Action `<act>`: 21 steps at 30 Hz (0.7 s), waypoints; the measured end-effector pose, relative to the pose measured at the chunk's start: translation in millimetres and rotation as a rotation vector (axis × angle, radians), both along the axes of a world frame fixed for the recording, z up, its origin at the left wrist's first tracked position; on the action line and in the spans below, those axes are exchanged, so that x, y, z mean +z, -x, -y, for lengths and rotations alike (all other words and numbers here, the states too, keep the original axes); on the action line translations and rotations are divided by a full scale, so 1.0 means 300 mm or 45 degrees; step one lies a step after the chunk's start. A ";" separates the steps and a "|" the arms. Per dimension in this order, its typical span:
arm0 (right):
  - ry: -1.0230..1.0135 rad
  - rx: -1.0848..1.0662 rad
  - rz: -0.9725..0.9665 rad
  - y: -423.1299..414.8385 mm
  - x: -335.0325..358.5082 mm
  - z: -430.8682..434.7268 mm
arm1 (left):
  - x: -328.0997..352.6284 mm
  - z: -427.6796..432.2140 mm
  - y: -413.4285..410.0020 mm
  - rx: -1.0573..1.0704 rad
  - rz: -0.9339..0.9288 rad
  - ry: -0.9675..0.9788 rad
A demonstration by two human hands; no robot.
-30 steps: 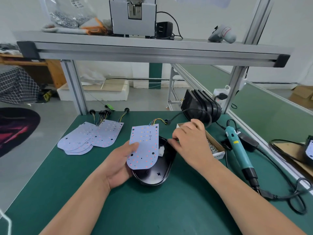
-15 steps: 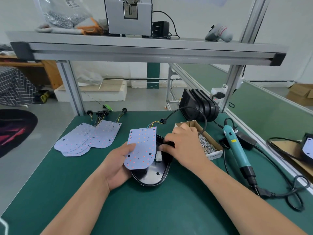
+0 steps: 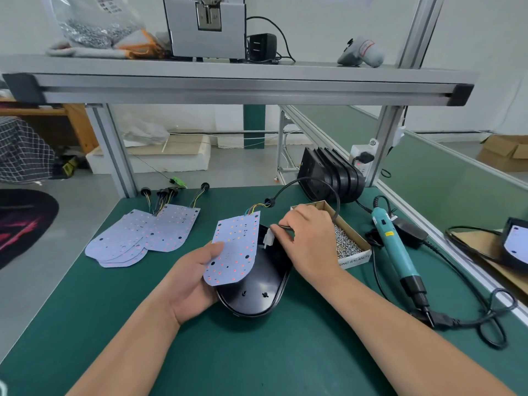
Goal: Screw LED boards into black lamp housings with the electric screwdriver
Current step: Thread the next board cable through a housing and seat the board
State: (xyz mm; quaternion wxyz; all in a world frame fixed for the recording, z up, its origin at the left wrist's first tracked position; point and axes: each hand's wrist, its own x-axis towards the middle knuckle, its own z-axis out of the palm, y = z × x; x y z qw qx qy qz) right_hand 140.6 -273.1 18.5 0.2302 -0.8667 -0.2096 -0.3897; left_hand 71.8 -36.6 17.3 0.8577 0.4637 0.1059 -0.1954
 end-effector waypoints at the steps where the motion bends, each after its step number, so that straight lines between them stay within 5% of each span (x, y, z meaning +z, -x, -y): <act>1: 0.023 0.002 0.049 0.000 -0.002 0.002 | 0.001 0.000 0.001 -0.010 0.002 -0.009; 11: 0.269 0.197 0.249 -0.003 -0.014 0.004 | 0.002 -0.002 0.007 -0.081 0.049 -0.036; 21: -0.007 0.416 -0.343 0.030 0.021 0.006 | -0.016 -0.015 -0.009 -0.016 0.063 -0.074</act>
